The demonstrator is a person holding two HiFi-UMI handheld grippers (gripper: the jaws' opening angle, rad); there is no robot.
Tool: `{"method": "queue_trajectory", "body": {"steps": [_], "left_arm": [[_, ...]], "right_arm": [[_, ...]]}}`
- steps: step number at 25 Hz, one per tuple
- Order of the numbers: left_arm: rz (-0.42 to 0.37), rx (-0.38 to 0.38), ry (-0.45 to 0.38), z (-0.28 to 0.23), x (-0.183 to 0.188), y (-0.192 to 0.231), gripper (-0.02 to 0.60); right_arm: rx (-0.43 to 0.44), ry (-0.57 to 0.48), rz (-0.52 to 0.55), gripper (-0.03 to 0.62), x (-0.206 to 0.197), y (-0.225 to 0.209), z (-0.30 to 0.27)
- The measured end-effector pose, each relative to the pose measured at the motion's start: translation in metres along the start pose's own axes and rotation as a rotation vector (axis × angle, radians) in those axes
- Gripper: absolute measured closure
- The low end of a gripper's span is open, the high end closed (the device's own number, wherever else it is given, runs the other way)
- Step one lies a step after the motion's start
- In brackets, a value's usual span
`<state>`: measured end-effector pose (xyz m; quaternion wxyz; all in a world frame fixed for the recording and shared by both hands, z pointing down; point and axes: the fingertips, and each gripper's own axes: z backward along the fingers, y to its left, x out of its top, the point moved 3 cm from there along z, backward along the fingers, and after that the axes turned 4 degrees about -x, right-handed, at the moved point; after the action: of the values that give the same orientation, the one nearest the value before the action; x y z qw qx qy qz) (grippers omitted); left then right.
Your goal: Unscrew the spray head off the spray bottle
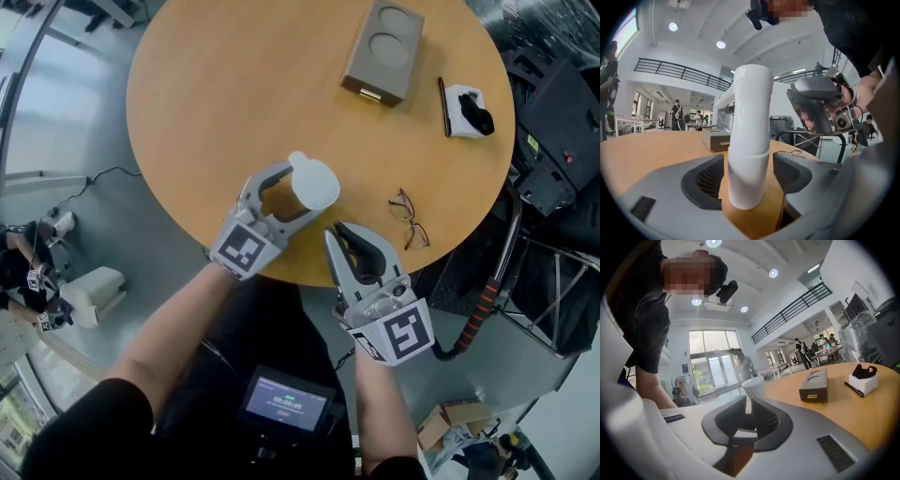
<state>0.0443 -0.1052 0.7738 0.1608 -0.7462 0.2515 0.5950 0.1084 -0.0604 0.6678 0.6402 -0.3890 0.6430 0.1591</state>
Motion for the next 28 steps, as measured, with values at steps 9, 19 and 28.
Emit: {"method": "queue_trajectory", "body": {"steps": [9, 19, 28], "left_arm": [[-0.017, 0.01, -0.04, -0.018, -0.003, 0.001, 0.249], [-0.053, -0.005, -0.046, -0.026, 0.002, -0.001, 0.275], [-0.052, -0.08, -0.043, -0.012, 0.059, -0.022, 0.276]], "right_arm": [[-0.017, 0.002, -0.011, 0.554, -0.007, -0.007, 0.008], [-0.036, 0.001, -0.021, 0.554, -0.01, -0.014, 0.015], [-0.038, -0.028, 0.033, 0.549, 0.031, -0.006, 0.025]]}}
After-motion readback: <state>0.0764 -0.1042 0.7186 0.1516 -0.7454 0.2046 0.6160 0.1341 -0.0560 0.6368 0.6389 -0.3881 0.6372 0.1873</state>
